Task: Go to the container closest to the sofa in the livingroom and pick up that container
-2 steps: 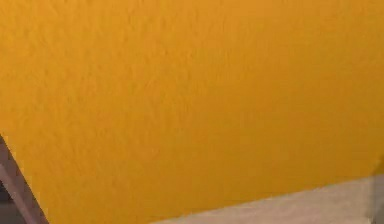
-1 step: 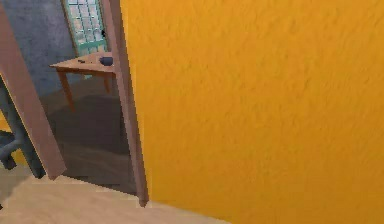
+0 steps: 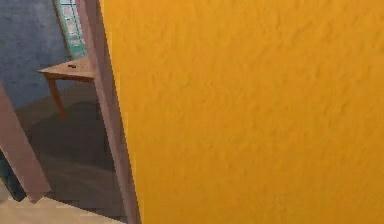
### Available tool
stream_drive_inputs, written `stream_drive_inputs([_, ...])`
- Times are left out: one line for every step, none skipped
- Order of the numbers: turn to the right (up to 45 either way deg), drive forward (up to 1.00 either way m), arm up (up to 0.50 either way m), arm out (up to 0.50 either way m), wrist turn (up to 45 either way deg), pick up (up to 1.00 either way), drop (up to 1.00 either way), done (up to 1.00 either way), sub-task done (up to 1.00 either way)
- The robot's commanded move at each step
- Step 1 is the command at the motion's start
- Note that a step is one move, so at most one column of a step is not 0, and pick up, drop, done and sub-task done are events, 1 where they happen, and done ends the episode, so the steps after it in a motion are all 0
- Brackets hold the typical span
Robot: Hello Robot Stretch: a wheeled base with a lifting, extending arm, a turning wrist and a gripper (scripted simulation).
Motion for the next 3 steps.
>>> stream_drive_inputs([-45.0, 0.00, 0.00, 0.00, 0.0, 0.00, 0.00, 0.00, 0.00])
stream_drive_inputs([-24.0, 0.00, 0.00, 0.00, 0.0, 0.00, 0.00, 0.00, 0.00])
stream_drive_inputs([0.0, 0.75, 0.00, 0.00, 0.0, 0.00, 0.00, 0.00, 0.00])
